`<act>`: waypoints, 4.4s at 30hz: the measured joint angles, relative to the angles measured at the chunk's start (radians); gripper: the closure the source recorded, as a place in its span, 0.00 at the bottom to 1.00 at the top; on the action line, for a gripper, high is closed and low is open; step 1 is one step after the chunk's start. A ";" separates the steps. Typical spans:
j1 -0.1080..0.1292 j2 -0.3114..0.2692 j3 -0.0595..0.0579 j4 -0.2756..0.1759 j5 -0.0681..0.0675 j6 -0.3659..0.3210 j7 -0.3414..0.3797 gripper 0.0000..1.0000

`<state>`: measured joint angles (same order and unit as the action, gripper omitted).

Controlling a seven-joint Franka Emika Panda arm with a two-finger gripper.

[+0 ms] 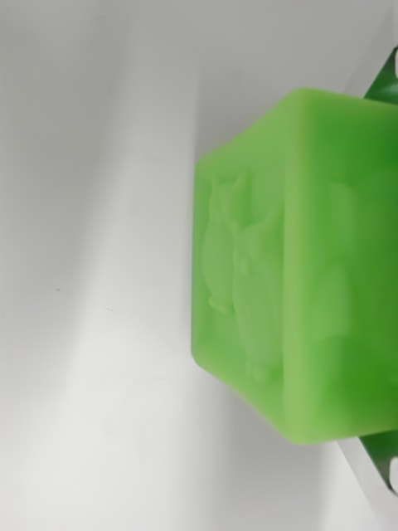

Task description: Stack cube

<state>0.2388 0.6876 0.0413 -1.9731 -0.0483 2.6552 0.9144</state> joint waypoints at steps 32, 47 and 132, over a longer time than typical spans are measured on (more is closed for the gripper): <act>0.000 -0.045 0.000 -0.013 0.000 -0.028 0.000 1.00; -0.002 -0.119 0.003 -0.032 0.001 -0.082 -0.001 1.00; 0.077 -0.589 0.007 -0.436 0.036 -0.150 0.607 1.00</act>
<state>0.3157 0.0991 0.0487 -2.4092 -0.0126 2.5048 1.5216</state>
